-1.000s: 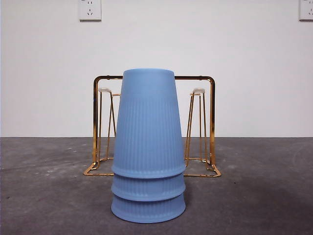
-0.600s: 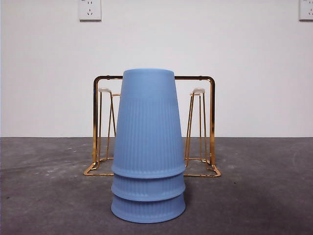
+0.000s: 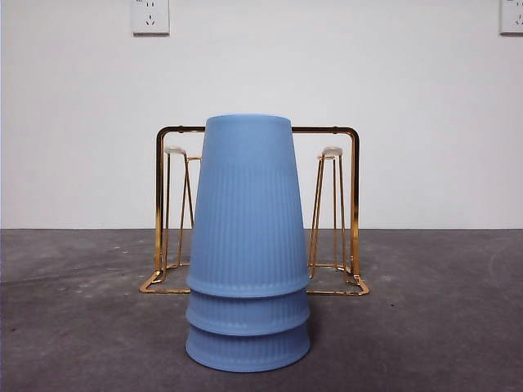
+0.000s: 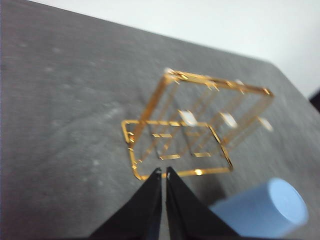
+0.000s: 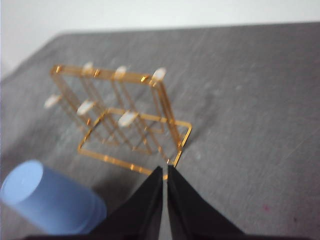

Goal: Pick the top cup and place it on cupholder, pick up the mid cup and place it on cupholder, last pick the bottom cup and place it on cupholder.

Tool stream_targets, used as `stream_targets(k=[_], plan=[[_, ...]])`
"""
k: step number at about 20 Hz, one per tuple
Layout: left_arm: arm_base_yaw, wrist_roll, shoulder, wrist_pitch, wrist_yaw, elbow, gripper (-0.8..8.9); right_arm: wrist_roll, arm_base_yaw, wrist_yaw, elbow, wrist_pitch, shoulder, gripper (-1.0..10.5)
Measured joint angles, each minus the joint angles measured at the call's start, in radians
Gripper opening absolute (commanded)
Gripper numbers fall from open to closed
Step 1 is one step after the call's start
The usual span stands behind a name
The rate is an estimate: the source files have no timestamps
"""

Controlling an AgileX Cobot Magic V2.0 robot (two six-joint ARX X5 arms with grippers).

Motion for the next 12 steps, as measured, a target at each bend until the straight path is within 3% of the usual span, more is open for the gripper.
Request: stream_targets(k=[12], plan=[[-0.159, 0.217, 0.107, -0.245, 0.104, 0.133, 0.08, -0.181, 0.255, -0.023, 0.111, -0.24, 0.141, 0.1]])
